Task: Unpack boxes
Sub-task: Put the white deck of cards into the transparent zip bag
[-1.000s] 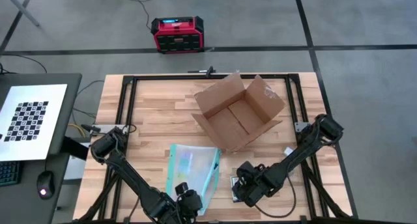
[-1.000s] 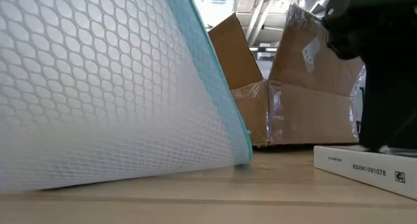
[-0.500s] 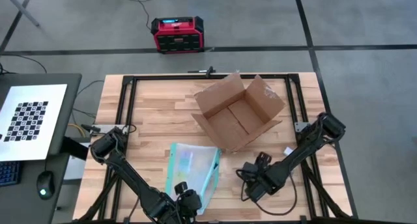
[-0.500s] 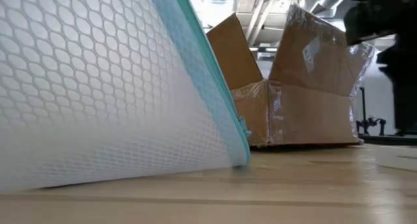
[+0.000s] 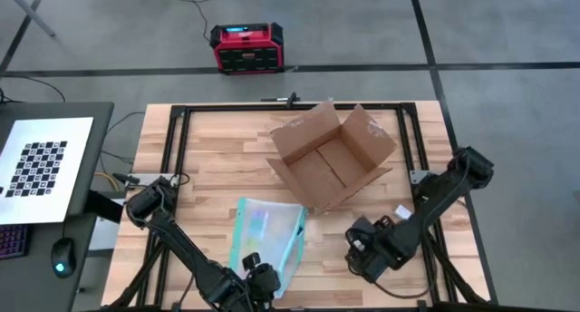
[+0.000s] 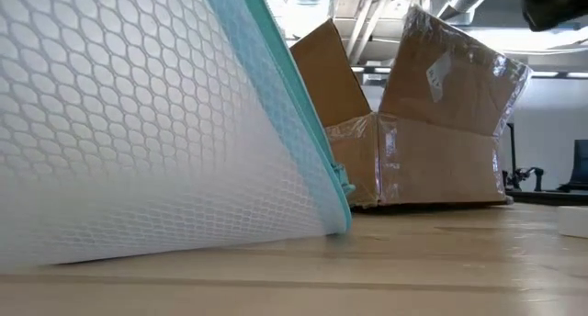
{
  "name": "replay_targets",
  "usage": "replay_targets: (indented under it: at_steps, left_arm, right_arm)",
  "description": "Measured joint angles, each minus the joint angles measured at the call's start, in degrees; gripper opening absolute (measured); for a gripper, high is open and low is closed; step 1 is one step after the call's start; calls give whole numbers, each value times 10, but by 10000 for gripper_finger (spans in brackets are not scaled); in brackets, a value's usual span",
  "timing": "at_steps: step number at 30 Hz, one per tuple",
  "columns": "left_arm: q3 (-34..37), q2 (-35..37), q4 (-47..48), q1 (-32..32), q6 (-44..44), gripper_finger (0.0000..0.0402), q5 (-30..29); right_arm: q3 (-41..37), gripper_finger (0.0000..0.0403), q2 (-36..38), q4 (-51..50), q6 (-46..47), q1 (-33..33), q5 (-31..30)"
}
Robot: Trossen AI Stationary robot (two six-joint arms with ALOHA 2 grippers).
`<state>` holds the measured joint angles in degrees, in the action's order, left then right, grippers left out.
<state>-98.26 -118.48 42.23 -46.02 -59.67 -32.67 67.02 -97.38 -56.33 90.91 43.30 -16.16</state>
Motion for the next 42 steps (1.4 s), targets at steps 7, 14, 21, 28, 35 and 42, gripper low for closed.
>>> replay_targets:
  at_steps: [7, 14, 21, 28, 35, 42]
  left_arm:
    - [0, 0, 5, 0, 0, 0, 9]
    - [0, 0, 6, 0, 4, 0, 9]
    - [0, 0, 7, 0, 4, 0, 9]
    - [0, 0, 7, 0, 4, 0, 9]
    - [0, 0, 6, 0, 4, 0, 9]
    - [0, 0, 7, 0, 4, 0, 10]
  right_arm:
    - [0, 317, -48, 25, 11, 19, 1]
    - [0, 317, -82, 31, 21, 21, 1]
    - [4, 317, -118, 26, 20, 21, 0]
    - [4, 317, -132, 27, 14, 20, 15]
    - [22, 317, -123, -45, 43, 19, 50]
    - [26, 317, -92, -57, 46, 17, 54]
